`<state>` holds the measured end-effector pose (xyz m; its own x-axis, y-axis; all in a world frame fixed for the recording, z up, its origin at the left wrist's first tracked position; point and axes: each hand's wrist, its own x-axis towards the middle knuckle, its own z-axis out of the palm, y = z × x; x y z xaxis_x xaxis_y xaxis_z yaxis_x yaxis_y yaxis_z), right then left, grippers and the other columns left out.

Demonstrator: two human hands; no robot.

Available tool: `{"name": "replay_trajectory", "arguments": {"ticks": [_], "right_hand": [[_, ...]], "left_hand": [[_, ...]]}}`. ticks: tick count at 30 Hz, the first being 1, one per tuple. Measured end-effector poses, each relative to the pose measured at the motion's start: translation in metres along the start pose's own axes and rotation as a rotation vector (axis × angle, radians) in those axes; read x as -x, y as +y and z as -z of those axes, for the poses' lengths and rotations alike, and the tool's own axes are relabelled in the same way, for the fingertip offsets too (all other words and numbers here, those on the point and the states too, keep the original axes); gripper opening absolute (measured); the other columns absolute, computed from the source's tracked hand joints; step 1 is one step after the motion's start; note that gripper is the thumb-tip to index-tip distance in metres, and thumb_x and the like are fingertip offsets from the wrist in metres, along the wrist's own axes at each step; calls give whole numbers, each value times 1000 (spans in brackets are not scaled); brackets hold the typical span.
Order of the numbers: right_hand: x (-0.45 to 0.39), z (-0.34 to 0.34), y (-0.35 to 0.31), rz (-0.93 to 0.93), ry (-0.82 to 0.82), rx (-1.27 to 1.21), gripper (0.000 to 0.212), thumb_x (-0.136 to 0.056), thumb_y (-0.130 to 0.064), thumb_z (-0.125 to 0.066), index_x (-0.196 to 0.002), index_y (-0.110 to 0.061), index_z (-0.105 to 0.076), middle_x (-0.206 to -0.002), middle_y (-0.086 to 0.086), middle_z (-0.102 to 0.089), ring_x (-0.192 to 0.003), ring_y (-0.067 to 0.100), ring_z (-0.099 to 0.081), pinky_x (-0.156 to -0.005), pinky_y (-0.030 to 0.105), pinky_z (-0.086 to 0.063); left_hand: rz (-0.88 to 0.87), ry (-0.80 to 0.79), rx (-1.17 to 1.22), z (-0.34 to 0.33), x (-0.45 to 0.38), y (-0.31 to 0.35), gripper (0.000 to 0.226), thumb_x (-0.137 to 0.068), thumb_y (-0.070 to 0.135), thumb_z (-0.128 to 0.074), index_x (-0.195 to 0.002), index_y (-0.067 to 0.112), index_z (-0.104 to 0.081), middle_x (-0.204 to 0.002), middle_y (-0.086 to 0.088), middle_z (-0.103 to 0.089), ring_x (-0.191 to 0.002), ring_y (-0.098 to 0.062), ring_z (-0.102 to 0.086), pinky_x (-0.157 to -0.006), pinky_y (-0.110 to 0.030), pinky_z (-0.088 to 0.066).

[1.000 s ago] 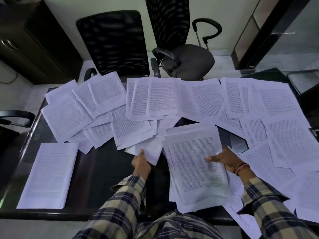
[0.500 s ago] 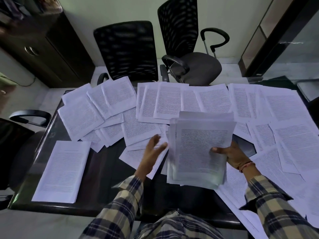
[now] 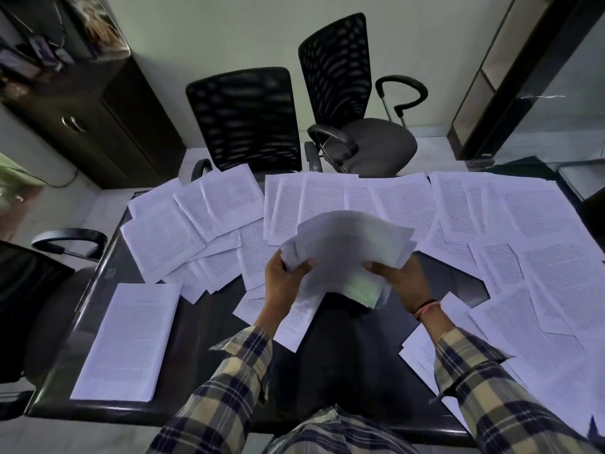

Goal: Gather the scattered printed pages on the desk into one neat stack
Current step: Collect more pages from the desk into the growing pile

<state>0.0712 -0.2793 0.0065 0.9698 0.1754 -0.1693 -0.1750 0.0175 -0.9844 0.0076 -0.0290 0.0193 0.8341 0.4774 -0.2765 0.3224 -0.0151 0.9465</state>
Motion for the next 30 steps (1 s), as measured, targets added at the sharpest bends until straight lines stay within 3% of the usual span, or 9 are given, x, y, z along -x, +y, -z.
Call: {"name": "replay_trajectory", "arguments": {"ticks": [4,9,14,18,19,22,25,27,30], "right_hand": [[9,-1,12,-7,-23,11,43,-72,-2,-89,-110,-18,-77,-111,9,-77,-107,30,-72,-95,53,-58],[18,-7,13,-8,-66,130,56,-70,-4,-91,-119,-23,-70,-114,3,-75,-107,21,-72,-96,55,-56],[20,-21,-7,105,8,102,42,-71,-17,-90,-107,-34,-77,-111,3,-77,-110,23,-71,-94,54,-58],[18,-25,-26,137,119,46,26,-74,-24,-89,-97,-21,-76,-98,4,-77,-93,19,-72,-83,45,-59],[18,-25,-31,153,152,9,27,-76,-29,-86,-99,-19,-75,-97,4,-76,-90,19,-70,-81,41,-58],[17,-26,-41,206,200,-51,37,-83,-51,-67,-96,-17,-72,-88,1,-69,-83,13,-62,-74,26,-53],[12,-28,-43,208,229,-65,59,-93,-59,-57,-91,-1,-67,-82,18,-57,-79,21,-53,-73,35,-46],[9,-29,-42,195,260,-53,53,-99,-46,-58,-82,4,-58,-76,18,-47,-75,21,-44,-74,37,-39],[7,-28,-40,170,296,20,25,-103,-19,-58,-83,-11,-70,-80,-1,-65,-82,13,-57,-81,29,-45]], "left_hand": [[5,-117,68,16,4,-13,45,-80,9,-88,-120,11,-67,-109,-7,-78,-101,-25,-75,-89,-44,-62],[13,-192,85,17,7,-15,35,-80,5,-85,-114,8,-74,-108,-14,-78,-103,-33,-75,-94,-58,-58],[-72,-118,105,1,10,8,37,-77,4,-89,-110,7,-73,-100,-4,-78,-97,-23,-75,-81,-38,-63],[-206,-100,140,-5,13,31,13,-86,11,-83,-95,12,-72,-82,7,-73,-79,-8,-68,-68,-20,-54],[-224,-91,154,-6,13,36,12,-89,19,-80,-89,13,-71,-76,9,-68,-74,-7,-64,-66,-18,-50],[-247,-12,229,-12,10,48,38,-97,31,-70,-66,16,-55,-60,12,-46,-60,-7,-43,-59,-17,-36],[-246,63,217,-17,7,57,46,-98,29,-71,-61,9,-50,-57,6,-41,-59,-11,-38,-56,-20,-34],[-221,81,183,-17,4,56,35,-95,25,-73,-69,4,-62,-60,2,-52,-61,-12,-46,-58,-23,-40],[-177,120,132,-15,-1,53,12,-90,17,-73,-79,11,-71,-70,4,-64,-68,-11,-54,-67,-31,-47]]}}
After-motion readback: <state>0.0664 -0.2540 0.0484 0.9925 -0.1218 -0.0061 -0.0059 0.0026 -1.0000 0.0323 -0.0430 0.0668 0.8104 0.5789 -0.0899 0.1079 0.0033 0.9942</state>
